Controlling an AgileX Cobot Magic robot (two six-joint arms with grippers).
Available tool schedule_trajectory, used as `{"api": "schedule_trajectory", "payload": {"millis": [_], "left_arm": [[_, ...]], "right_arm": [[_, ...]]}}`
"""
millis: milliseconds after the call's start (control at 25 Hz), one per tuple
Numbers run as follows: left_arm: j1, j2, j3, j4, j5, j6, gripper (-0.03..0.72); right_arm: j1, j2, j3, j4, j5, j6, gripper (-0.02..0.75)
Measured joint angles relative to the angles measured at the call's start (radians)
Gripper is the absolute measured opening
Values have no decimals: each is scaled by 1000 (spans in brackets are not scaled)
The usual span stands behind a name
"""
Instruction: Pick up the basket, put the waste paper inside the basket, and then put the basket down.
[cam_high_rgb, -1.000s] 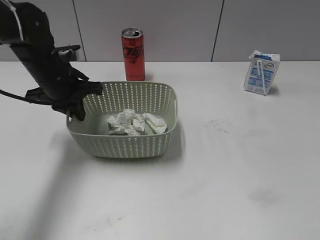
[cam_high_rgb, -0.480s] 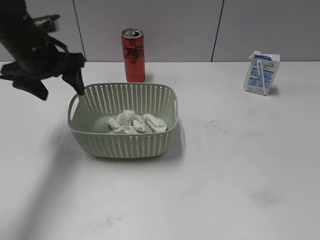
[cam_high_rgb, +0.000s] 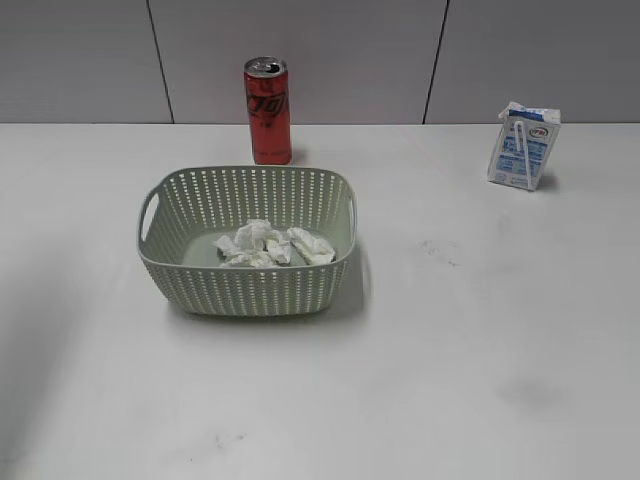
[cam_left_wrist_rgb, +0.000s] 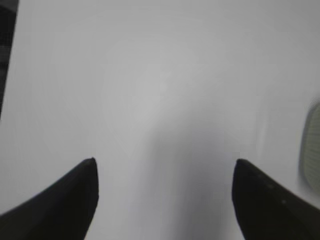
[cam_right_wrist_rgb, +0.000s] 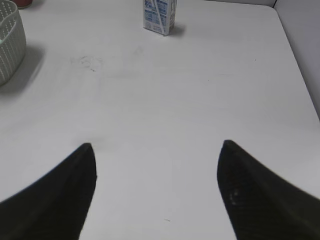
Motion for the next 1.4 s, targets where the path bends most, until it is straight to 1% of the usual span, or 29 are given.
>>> {"api": "schedule_trajectory", "payload": {"millis": [160,280,480,600,760,840,920,1000,1240,1400], "left_arm": [[2,-210,119,-8,8,7,605],[2,-371,256,-13,5,7,596],[2,-655,506,-86,-71,8,592],[2,-830,647,-100,-116,8,592],[2,-1023,808,-101,-130,8,591],[2,-1114,862,-102,-132,8,591],[2,-1190,911,-102,-134,8,590],[2,-1263,934,-102,-123,11,589],[2,-1443,935,-102,-124,13,580],[2,-1459,935,-103,-121,15,577]], "right_arm": [[0,0,0,0,0,0,570],[0,0,0,0,0,0,569],[0,0,0,0,0,0,569],[0,0,0,0,0,0,569],[0,0,0,0,0,0,569],[0,0,0,0,0,0,569],[0,0,0,0,0,0,569],[0,0,0,0,-1,0,569],[0,0,0,0,-1,0,569],[0,0,0,0,-1,0,569]]}}
